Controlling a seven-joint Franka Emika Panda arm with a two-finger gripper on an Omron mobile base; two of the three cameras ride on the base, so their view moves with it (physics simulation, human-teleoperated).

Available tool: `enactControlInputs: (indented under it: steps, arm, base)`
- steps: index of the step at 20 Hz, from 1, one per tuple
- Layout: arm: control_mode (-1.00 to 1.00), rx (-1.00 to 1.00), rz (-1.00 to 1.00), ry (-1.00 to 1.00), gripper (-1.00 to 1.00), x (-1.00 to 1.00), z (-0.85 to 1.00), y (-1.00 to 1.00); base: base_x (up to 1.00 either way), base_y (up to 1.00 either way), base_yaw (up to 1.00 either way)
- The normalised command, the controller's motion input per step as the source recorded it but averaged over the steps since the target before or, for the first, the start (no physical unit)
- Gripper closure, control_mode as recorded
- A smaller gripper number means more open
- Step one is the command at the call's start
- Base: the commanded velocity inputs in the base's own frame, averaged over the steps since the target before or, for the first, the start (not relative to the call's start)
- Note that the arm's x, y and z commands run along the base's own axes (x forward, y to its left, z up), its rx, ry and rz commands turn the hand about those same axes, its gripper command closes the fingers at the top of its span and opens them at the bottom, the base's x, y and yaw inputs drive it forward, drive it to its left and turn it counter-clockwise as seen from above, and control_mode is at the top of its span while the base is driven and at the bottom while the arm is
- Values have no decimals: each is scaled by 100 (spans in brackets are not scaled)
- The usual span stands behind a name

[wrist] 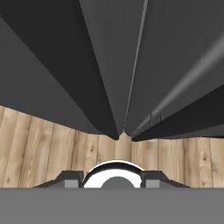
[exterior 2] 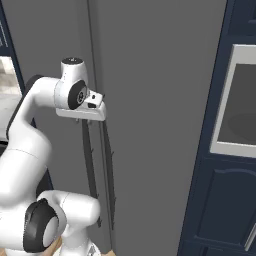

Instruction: Open the freezer door, pick up the ice cube tray from the freezer, and place it on the dining counter.

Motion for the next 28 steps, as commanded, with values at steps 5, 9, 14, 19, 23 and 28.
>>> enactControlInputs:
  steps: [5, 9, 14, 19, 23, 28]
  arm:
    - [-100, 0, -1, 0, -100, -9, 0, -1]
    - [-100, 0, 0, 0, -100, -33, 0, -25]
    - [-100, 0, -3, 0, -100, -50, 0, -33]
    - [-100, 0, -8, 0, -100, -43, -5, -19]
    - [-100, 0, -4, 0, -100, -36, -11, -1]
    - [-100, -2, 0, 0, -100, -31, -9, 11]
  base:
    - [0, 0, 0]
    - [0, 0, 0]
    - [0, 0, 0]
    - [0, 0, 0]
    - [0, 0, 0]
    - [0, 0, 0]
